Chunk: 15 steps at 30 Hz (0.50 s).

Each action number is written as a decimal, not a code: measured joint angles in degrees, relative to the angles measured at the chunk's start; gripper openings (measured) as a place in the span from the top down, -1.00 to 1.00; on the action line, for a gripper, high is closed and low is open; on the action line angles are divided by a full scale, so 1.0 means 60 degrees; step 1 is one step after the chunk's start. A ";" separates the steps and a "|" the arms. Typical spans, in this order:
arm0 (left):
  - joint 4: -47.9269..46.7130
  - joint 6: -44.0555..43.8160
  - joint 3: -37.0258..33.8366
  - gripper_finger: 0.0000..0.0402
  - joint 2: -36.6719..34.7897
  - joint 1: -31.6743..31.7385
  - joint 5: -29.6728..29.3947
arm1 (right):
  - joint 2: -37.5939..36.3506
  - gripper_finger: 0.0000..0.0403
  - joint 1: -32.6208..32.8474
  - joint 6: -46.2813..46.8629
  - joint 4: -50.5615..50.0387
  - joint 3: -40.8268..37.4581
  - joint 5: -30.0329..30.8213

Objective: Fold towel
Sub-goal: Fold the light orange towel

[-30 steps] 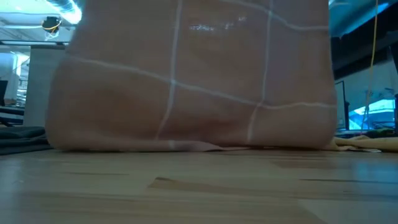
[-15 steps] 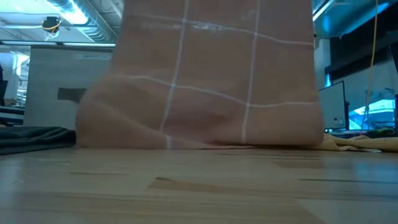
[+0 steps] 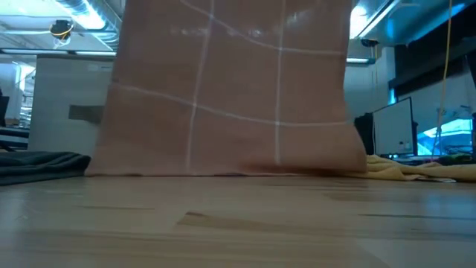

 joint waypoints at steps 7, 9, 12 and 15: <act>0.0005 -0.0458 0.0001 0.99 0.0095 -0.2004 0.0055 | 0.0346 0.97 0.2696 0.0045 0.0868 -0.0001 -0.0043; 0.0054 -0.0709 0.0001 0.99 0.0142 -0.2413 0.0059 | 0.0517 0.98 0.3450 0.0075 0.1264 -0.0001 0.0104; 0.0254 -0.1059 0.0001 0.99 0.0290 -0.3068 0.0074 | 0.0812 0.97 0.4616 0.0042 0.2215 -0.0001 0.0540; 0.0981 -0.0751 -0.0006 0.99 0.0467 -0.3670 0.0593 | 0.1103 0.97 0.5601 -0.0603 0.3457 -0.0008 0.1060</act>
